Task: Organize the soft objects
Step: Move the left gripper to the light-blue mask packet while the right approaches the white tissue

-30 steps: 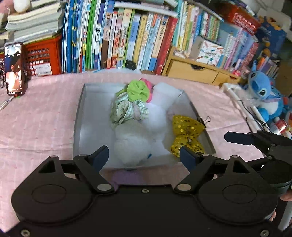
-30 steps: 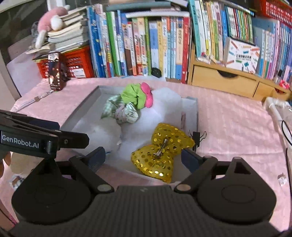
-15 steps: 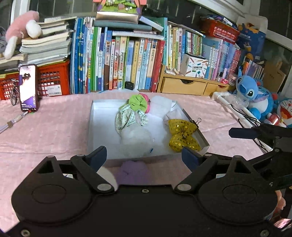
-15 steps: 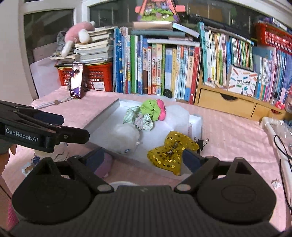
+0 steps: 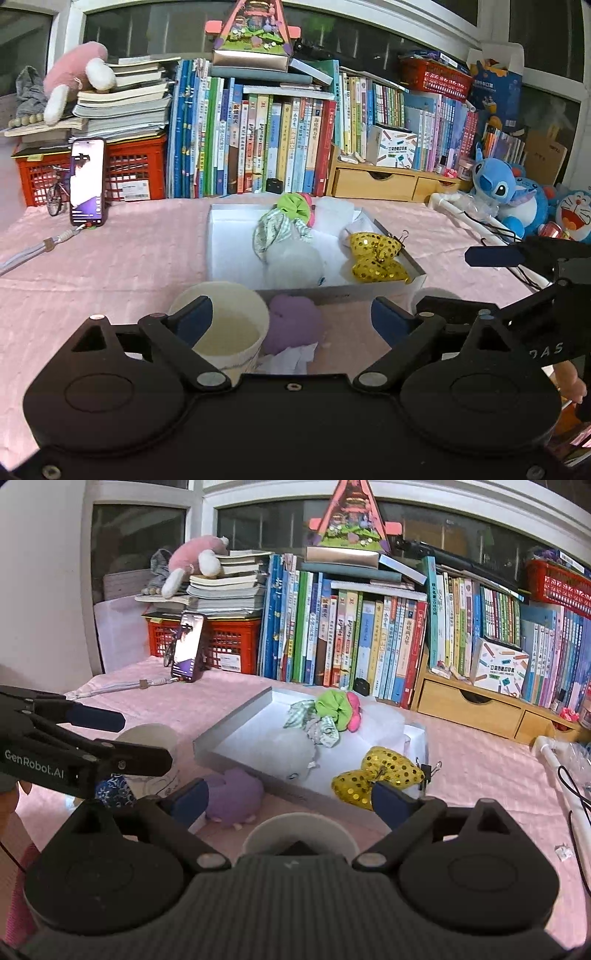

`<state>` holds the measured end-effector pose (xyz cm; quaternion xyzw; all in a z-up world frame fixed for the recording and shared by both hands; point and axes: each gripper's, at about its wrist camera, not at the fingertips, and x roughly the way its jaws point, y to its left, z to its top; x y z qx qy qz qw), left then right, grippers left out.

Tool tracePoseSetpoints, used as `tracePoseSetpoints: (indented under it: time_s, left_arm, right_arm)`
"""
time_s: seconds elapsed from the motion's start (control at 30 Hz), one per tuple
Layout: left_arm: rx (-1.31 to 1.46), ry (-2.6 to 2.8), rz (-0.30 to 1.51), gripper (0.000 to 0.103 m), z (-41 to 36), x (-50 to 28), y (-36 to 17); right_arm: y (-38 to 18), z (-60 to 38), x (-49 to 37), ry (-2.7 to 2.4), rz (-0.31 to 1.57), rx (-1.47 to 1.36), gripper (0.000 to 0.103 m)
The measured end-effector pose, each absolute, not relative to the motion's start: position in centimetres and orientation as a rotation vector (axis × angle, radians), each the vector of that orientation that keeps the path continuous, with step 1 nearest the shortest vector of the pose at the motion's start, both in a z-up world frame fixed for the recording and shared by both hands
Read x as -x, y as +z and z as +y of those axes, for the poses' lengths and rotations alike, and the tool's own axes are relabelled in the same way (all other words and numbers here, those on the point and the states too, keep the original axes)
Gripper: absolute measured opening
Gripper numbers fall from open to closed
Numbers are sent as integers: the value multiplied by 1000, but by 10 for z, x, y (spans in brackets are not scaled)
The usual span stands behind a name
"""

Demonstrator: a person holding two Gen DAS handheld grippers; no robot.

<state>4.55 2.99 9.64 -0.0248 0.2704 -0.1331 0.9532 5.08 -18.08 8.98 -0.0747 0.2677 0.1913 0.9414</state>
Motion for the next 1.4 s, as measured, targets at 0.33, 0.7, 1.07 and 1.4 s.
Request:
tracePoseSetpoints:
  time_s: [0.33, 0.7, 1.07, 1.4]
  left_arm:
    - [45, -247, 476, 95, 50, -18, 91]
    - [51, -193, 464, 97, 83, -2, 77]
    - [53, -121, 473, 97, 107, 5, 51]
    - [53, -86, 519, 98, 116, 7, 27]
  right_arm:
    - [83, -163, -29, 418, 504, 178, 101]
    - [75, -132, -21, 467, 481, 235, 101]
    - [59, -109, -21, 490, 491, 300, 102]
    - [39, -94, -20, 484, 502, 376, 103]
